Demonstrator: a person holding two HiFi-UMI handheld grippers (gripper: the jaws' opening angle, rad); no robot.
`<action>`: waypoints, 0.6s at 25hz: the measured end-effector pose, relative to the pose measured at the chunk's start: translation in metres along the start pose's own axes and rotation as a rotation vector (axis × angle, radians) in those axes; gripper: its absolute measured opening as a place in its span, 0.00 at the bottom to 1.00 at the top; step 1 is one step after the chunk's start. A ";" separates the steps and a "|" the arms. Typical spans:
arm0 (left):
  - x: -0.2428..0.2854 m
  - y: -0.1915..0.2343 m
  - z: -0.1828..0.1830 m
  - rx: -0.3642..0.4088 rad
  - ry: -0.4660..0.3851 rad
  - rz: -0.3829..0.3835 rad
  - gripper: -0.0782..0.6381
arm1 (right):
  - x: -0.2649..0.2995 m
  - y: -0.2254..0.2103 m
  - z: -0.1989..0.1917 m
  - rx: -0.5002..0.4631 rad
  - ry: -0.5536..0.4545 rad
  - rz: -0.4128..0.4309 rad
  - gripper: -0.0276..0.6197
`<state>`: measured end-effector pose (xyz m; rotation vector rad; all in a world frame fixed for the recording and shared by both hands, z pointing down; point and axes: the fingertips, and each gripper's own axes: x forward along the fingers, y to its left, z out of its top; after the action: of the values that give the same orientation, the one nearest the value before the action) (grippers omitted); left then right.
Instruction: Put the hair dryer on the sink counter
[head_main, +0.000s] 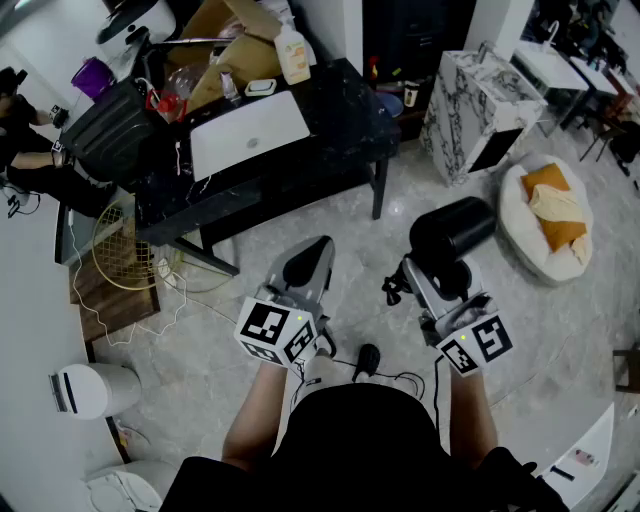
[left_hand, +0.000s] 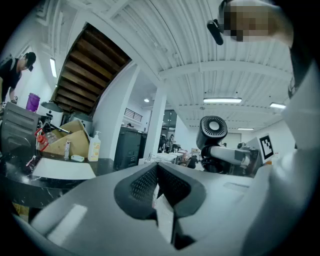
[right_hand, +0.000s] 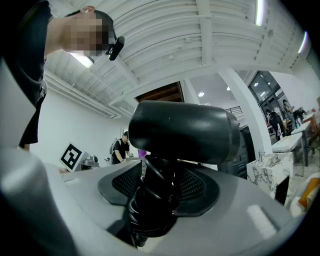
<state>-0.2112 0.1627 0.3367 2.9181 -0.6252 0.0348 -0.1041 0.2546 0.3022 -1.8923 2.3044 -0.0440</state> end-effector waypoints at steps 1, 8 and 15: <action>-0.003 -0.006 0.001 0.004 -0.001 -0.006 0.11 | -0.004 0.002 0.003 0.001 -0.003 0.004 0.38; -0.019 -0.036 0.007 0.018 -0.014 -0.007 0.11 | -0.028 0.012 0.017 -0.002 -0.019 0.028 0.38; -0.027 -0.056 0.002 0.026 -0.004 0.015 0.11 | -0.043 0.018 0.021 0.057 -0.037 0.085 0.38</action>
<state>-0.2130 0.2241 0.3248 2.9391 -0.6521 0.0395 -0.1106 0.3016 0.2837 -1.7517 2.3306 -0.0640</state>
